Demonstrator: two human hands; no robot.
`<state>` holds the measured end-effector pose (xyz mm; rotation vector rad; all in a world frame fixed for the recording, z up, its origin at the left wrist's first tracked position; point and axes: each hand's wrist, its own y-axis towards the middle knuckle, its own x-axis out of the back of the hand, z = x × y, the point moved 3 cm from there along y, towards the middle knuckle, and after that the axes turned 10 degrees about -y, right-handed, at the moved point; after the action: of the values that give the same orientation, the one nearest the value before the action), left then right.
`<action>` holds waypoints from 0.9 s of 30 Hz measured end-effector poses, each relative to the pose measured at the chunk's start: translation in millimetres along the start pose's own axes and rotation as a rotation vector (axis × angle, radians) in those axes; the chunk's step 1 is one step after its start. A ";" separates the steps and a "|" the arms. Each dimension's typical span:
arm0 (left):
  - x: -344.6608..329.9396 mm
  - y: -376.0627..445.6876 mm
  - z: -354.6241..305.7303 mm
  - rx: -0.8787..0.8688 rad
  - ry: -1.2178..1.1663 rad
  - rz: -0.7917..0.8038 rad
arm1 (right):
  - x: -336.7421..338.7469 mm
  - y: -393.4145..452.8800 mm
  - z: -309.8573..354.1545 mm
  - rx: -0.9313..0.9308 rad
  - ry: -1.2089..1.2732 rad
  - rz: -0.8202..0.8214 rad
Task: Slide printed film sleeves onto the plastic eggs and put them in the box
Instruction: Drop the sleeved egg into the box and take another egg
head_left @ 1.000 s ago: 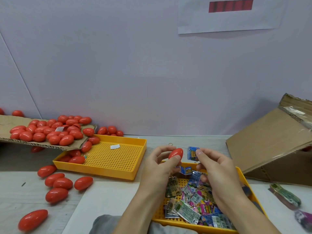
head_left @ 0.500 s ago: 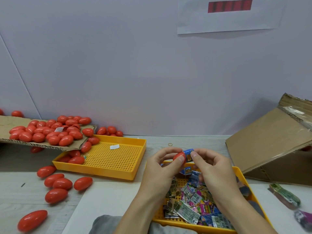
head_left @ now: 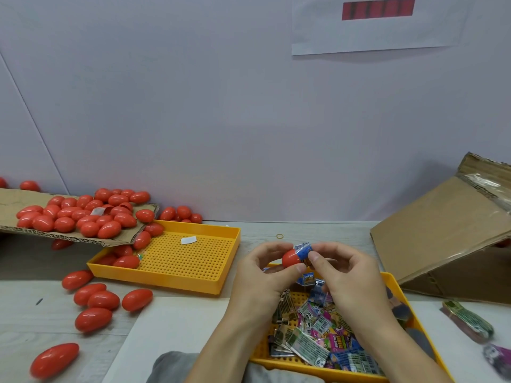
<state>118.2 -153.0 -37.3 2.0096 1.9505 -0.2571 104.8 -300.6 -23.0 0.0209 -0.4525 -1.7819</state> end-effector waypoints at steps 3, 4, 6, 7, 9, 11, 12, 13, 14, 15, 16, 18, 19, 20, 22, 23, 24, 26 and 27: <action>-1.4 -0.7 -1.5 -0.018 -0.040 -0.015 | 0.0 -0.5 1.6 0.029 -0.028 -0.007; -1.1 -1.0 -1.7 -0.028 -0.045 -0.025 | -0.2 -0.7 2.1 0.039 -0.041 -0.003; -0.7 -1.8 -2.7 -0.047 -0.031 -0.042 | -1.0 -1.4 3.3 0.055 -0.058 0.013; -0.7 -2.3 -3.4 -0.054 -0.022 -0.049 | -1.4 -1.7 3.8 0.059 -0.058 0.019; -0.9 -2.8 -5.1 -0.068 -0.006 -0.056 | -1.6 -2.0 4.3 0.059 -0.038 0.025; -1.3 -3.6 -6.5 -0.084 0.023 -0.054 | -1.7 -2.2 4.6 0.050 -0.015 0.024; -1.6 -4.0 -6.8 -0.094 0.044 -0.049 | -1.5 -1.9 4.2 0.045 -0.012 0.017; -2.2 -4.5 -7.2 -0.102 0.064 -0.040 | -1.0 -1.6 3.6 0.039 -0.019 0.003; -2.9 -5.2 -7.5 -0.109 0.082 -0.027 | -0.3 -1.1 2.9 0.032 -0.033 -0.015; -3.9 -5.8 -7.9 -0.117 0.100 -0.010 | 0.5 -0.6 2.5 0.025 -0.045 -0.030; -5.2 -6.4 -8.4 -0.125 0.119 0.010 | 1.1 -0.4 2.1 0.019 -0.050 -0.040; -7.5 -7.2 -9.6 -0.146 0.163 0.042 | 1.5 0.0 1.4 0.015 -0.058 -0.042; -8.3 -7.4 -10.1 -0.160 0.182 0.053 | 1.4 -0.1 1.2 0.016 -0.067 -0.040; -8.8 -7.3 -10.5 -0.172 0.197 0.061 | 1.4 0.0 0.8 0.017 -0.075 -0.039; -9.6 -7.4 -10.9 -0.182 0.215 0.079 | 1.4 0.9 -0.7 0.011 -0.082 -0.046; -10.0 -7.5 -11.0 -0.183 0.222 0.087 | 1.5 1.5 -1.5 0.007 -0.085 -0.051; -10.2 -7.5 -11.1 -0.182 0.227 0.092 | 1.6 2.0 -2.1 0.003 -0.086 -0.056; -10.2 -7.7 -11.4 -0.177 0.214 0.090 | 2.0 2.4 -2.7 -0.005 -0.077 -0.061; -10.0 -7.7 -11.5 -0.175 0.203 0.083 | 2.1 2.4 -2.9 -0.006 -0.069 -0.062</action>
<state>108.9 -158.1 -23.9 2.0619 1.9239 0.1388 107.2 -303.9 -24.4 -0.0315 -0.5004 -1.8491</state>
